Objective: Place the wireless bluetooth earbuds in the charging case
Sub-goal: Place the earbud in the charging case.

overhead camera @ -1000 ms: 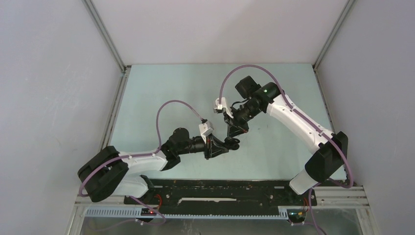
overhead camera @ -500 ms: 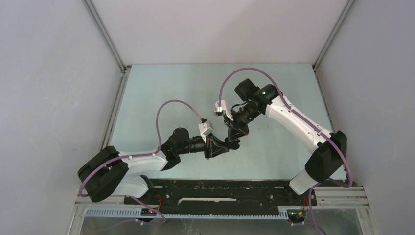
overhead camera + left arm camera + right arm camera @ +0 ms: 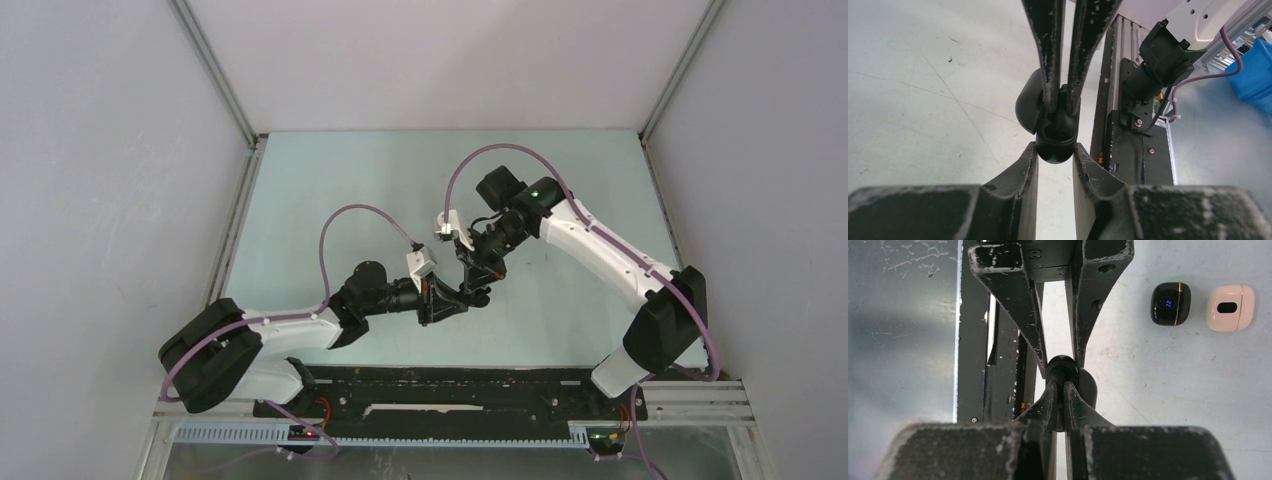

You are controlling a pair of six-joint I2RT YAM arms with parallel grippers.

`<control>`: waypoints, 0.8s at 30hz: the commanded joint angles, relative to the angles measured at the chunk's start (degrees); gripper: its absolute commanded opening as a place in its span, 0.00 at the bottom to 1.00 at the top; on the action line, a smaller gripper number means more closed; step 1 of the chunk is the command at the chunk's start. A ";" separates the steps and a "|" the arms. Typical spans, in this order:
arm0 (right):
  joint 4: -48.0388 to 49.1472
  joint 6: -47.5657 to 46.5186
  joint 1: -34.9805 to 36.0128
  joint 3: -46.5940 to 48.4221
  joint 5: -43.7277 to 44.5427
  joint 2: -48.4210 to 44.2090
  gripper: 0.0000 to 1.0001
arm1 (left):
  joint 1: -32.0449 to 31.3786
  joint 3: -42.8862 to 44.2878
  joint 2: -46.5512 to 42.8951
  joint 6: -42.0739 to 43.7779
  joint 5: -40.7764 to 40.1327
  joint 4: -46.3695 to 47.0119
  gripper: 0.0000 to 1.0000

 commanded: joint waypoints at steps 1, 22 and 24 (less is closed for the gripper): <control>2.30 1.75 0.50 -1.00 -0.39 -2.15 0.03 | -0.27 2.57 -2.09 -0.46 -0.03 3.16 0.00; -0.86 2.57 0.06 0.37 -0.48 -9.16 0.32 | -0.24 2.57 -1.19 -0.89 -0.22 3.12 0.00; -0.18 2.56 -0.75 -0.16 0.54 -10.26 0.34 | -0.23 2.61 -1.11 -0.89 -0.06 3.13 0.00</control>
